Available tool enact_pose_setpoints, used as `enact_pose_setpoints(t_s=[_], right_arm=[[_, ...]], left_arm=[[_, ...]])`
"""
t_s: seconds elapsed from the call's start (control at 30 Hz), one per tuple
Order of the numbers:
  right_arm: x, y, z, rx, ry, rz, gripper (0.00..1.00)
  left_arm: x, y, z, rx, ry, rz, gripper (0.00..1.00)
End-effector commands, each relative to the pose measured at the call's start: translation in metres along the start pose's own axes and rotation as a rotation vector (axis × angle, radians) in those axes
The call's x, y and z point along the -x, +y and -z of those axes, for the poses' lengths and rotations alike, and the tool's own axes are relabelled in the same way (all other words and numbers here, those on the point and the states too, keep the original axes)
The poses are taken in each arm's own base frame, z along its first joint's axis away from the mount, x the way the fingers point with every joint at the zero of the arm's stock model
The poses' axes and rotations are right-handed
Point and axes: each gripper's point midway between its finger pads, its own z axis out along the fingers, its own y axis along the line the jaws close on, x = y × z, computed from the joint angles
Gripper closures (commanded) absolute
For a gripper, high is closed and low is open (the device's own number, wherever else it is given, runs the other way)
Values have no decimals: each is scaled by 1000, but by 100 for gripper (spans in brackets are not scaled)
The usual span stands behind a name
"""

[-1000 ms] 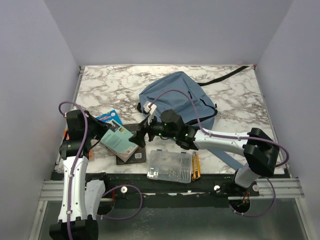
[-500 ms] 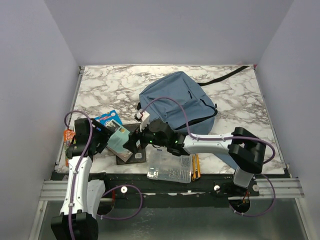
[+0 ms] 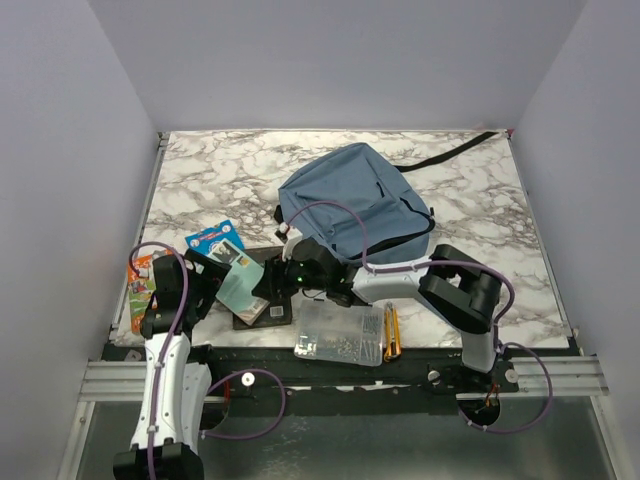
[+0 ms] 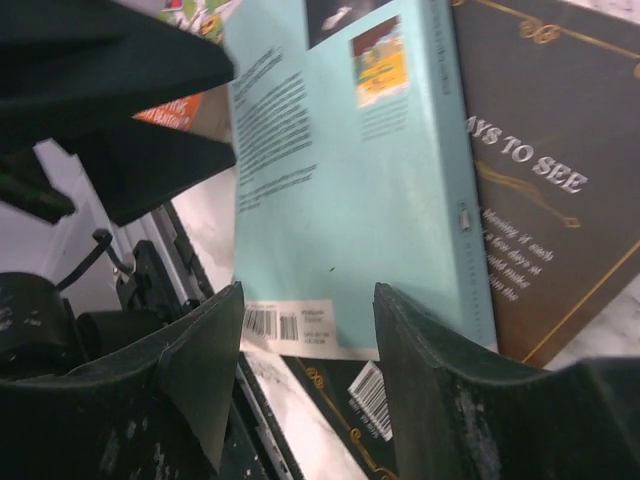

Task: Pack the student bag
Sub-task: Pick up the book from the center of the board.

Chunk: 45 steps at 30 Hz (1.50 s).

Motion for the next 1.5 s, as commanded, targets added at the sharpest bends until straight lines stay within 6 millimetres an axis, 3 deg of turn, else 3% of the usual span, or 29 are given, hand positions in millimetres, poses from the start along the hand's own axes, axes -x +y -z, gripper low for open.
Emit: enact_pose_setpoints(t_s=[0.0,0.13,0.43,0.67,0.9,1.0,1.2,1.3,1.33,1.47], right_arm=[[-4,-10,-12,-2,33,-82,46],[-10,-18,-16,-25,47,-111,57],[-11,-25,-21,-52,67,-144,60],[-10,-26,-25,-47,83,-151,63],[-9,-24,-26,-45,88,-146,66],[-10,-25,-28,-45,95,-146,67],[-9,-25,-27,-53,98,-127,68],[-9,-24,-26,-44,101,-119,67],[-8,-22,-26,-34,101,-114,66],[-1,-6,-21,36,97,-79,57]], left_arm=[[-8,13,1,14,-3,35,2],[-8,6,9,-12,1,43,2],[-20,17,18,49,43,134,2],[-36,15,-7,-62,88,196,2],[-23,14,-22,-160,-27,133,2],[-24,3,-22,-222,-13,127,9],[-25,0,-13,-192,13,132,44],[-19,-4,-5,-171,0,131,55],[-16,-7,-1,-174,-6,126,62],[-8,-19,11,-175,-14,102,69]])
